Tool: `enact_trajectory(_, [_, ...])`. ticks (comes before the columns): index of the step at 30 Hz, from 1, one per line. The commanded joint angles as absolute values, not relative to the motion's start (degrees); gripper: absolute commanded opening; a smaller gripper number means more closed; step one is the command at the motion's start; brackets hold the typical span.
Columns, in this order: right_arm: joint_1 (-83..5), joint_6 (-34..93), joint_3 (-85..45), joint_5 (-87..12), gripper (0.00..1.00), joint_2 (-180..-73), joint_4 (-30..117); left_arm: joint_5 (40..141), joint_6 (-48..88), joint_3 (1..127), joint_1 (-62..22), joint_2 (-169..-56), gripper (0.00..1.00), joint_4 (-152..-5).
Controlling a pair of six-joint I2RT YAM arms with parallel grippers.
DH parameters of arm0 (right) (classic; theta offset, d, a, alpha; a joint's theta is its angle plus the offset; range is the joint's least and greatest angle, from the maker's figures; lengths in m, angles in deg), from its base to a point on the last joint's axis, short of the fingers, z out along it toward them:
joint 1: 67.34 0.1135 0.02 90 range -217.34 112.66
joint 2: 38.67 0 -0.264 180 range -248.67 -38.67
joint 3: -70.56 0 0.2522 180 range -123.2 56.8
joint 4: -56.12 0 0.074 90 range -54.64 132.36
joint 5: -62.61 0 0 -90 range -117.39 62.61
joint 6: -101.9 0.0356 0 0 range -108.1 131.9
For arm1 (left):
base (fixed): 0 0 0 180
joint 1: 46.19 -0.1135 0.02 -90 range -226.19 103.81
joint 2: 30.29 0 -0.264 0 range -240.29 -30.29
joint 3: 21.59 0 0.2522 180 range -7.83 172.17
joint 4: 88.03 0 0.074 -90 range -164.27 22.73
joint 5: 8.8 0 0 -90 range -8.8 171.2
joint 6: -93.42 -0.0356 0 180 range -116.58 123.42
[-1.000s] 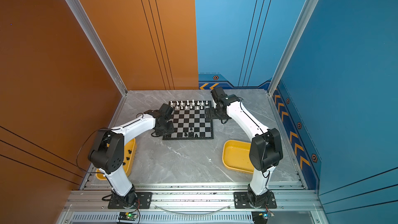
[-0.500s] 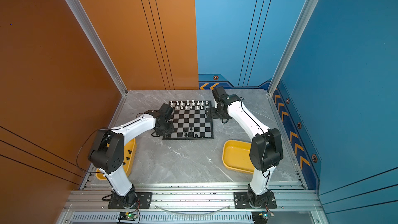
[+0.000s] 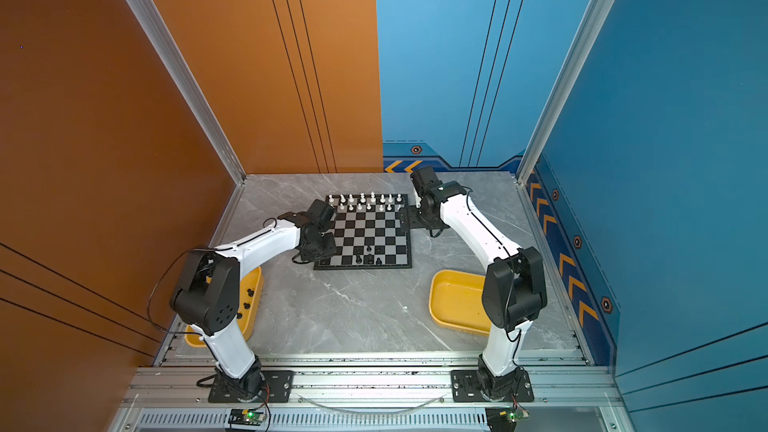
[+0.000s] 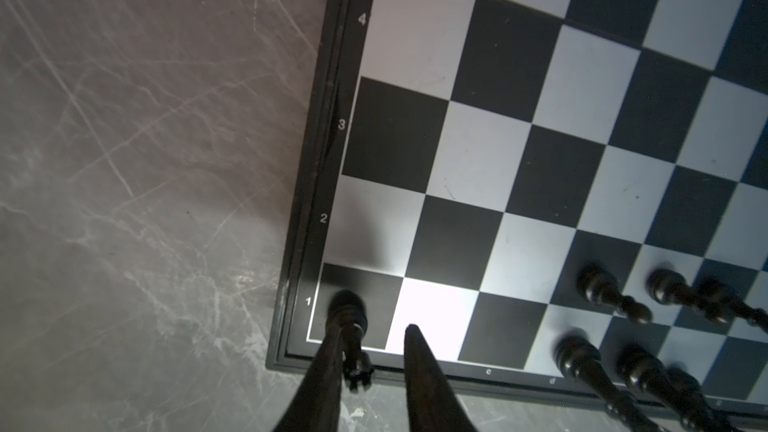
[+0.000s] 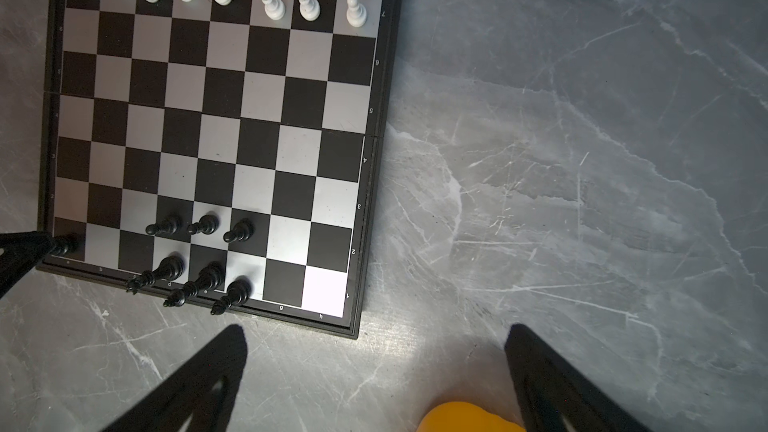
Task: Set up the chess pieces on the board
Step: 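Open the left gripper and lift it off the placed rook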
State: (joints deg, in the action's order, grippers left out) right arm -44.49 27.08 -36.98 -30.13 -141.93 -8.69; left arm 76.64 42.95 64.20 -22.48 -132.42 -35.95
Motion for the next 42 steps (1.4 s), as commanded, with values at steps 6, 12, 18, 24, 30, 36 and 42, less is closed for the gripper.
enact_trajectory(6, [-44.8, 26.4, -37.5, -29.2, 1.0, -141.8, -11.1, 76.1, 43.0, 62.5, -22.6, -132.2, 0.21, -36.0])
enact_trajectory(12, [-44.4, 26.4, -38.4, -28.9, 1.0, -142.0, -11.8, 76.2, 42.7, 61.4, -23.2, -131.9, 0.28, -37.1])
enact_trajectory(18, [-44.0, 26.5, -38.6, -28.0, 1.0, -141.9, -12.0, 76.3, 42.2, 61.5, -24.0, -130.6, 0.38, -37.8])
enact_trajectory(24, [-43.6, 26.6, -39.2, -27.5, 1.0, -142.0, -12.2, 76.8, 41.8, 62.4, -24.4, -128.7, 0.45, -37.8])
enact_trajectory(30, [-43.3, 26.6, -40.2, -27.5, 1.0, -142.7, -12.3, 77.7, 41.8, 62.1, -25.9, -123.8, 0.54, -37.7])
enact_trajectory(36, [-42.7, 26.7, -41.6, -27.4, 1.0, -143.8, -12.4, 78.2, 41.4, 60.5, -30.1, -116.7, 0.54, -35.5])
enact_trajectory(42, [-42.2, 26.8, -42.6, -27.2, 1.0, -144.7, -12.3, 78.2, 40.0, 54.2, -40.0, -108.2, 0.52, -32.8])
